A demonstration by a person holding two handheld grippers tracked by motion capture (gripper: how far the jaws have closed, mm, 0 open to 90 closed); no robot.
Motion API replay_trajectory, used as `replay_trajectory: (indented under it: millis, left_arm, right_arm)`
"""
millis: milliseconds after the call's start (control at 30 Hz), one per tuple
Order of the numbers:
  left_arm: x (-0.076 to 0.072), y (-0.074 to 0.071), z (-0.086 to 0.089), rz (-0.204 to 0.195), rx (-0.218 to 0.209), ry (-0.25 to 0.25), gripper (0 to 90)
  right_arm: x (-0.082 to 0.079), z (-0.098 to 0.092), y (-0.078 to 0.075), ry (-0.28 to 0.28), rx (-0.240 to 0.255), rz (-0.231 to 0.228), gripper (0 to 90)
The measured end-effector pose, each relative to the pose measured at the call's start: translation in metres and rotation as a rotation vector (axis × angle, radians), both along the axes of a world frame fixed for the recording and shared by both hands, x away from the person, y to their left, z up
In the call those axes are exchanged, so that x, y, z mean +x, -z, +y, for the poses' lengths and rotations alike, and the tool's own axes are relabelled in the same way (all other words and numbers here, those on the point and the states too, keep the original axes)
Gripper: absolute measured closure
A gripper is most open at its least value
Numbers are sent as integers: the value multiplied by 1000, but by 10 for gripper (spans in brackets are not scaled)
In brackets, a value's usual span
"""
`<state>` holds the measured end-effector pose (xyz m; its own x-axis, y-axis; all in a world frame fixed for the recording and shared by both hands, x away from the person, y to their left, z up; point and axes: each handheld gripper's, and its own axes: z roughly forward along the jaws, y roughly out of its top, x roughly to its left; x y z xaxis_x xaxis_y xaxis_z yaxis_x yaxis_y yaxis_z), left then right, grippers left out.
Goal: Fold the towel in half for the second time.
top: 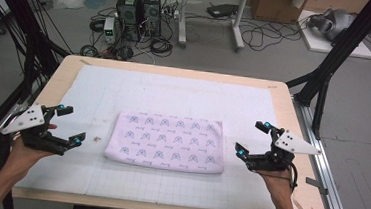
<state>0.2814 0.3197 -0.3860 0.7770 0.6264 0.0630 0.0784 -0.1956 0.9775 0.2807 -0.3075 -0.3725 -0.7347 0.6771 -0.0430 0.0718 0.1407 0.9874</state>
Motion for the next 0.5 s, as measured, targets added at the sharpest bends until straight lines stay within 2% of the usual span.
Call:
replay_trajectory:
  millis: [267,367,400,500]
  left_arm:
    - [-19,18,10,-32,-72,-11,17]
    - [-24,27,9,-51,-88,-26,18]
    - [-25,29,9,-49,-91,-34,17]
    - [-26,31,8,-39,-84,-31,17]
  right_arm:
    - [-24,-6,20,17,34,-52,5]
    - [-30,-8,27,18,41,-47,5]
    - [-30,-8,27,15,27,-39,6]
    - [-30,-11,29,26,40,-35,6]
